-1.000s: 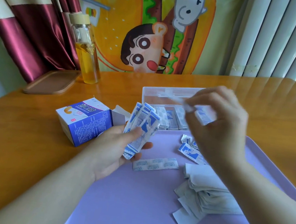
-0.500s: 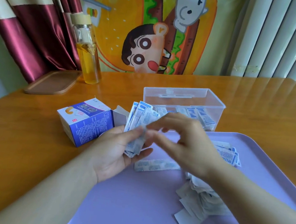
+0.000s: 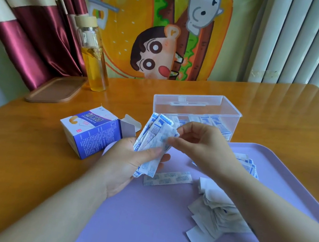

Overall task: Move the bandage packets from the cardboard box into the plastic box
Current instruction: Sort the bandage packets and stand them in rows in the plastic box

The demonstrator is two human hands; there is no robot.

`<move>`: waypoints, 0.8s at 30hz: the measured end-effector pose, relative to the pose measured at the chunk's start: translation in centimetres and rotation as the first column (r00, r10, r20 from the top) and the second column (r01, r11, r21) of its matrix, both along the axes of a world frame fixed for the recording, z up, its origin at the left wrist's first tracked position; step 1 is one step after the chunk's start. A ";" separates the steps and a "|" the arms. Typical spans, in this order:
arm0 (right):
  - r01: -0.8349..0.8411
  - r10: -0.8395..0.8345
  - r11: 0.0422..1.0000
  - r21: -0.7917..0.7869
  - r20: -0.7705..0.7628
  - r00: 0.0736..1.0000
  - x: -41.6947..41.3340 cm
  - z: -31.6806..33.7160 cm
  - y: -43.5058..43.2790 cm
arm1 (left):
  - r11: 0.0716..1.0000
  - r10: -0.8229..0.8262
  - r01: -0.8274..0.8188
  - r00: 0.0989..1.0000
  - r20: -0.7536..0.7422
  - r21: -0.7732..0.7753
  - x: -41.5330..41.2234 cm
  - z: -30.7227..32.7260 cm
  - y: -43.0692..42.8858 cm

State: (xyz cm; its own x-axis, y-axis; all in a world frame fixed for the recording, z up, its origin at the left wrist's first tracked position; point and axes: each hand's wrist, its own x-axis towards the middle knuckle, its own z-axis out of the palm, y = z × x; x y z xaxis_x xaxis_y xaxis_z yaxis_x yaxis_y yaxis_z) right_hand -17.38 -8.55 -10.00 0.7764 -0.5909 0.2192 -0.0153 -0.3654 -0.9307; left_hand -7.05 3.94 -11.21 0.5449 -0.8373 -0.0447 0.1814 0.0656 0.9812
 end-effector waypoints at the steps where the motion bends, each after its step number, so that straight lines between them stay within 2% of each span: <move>1: -0.001 0.001 1.000 -0.010 -0.001 1.000 0.0 0.1 0.2 | 1.000 0.013 -0.014 1.000 0.023 0.010 0.0 0.0 0.0; 4: -0.007 0.005 0.997 -0.080 -0.032 0.999 0.2 0.1 0.4 | 0.998 0.024 -0.027 0.998 0.057 0.055 0.1 -0.3 0.0; 9: -0.022 0.007 0.990 -0.138 -0.105 0.994 -0.2 0.0 0.0 | 0.997 0.058 -0.058 0.998 0.009 0.056 0.1 -0.2 0.0; 14: 0.044 -0.048 0.997 -0.063 -0.068 0.997 -0.4 0.1 -1.1 | 0.985 0.169 -0.170 0.985 -0.041 -0.037 0.3 0.5 0.2; 18: -0.014 0.011 1.000 -0.012 -0.222 0.975 -0.8 -0.3 -1.4 | 0.971 0.224 -0.233 0.965 -0.135 -0.055 1.1 0.8 0.5; 19: -0.050 0.037 0.998 -0.039 -0.286 0.958 -0.8 -0.4 -1.2 | 0.974 0.210 -0.220 0.965 -0.159 -0.050 1.1 0.8 0.6; 21: -0.097 -0.001 0.970 -0.222 -0.403 0.915 -0.7 -0.7 -0.9 | 0.982 0.174 -0.185 0.968 -0.181 -0.045 1.2 0.8 0.6; 23: -0.075 -0.098 0.916 -0.394 -0.402 0.910 -0.7 -0.8 -1.0 | 0.989 0.133 -0.142 0.978 -0.160 -0.044 1.0 0.9 0.8; 24: -0.042 -0.120 0.907 -0.419 -0.352 0.928 -0.7 -0.7 -1.2 | 0.992 0.110 -0.117 0.985 -0.135 -0.045 0.9 1.0 0.8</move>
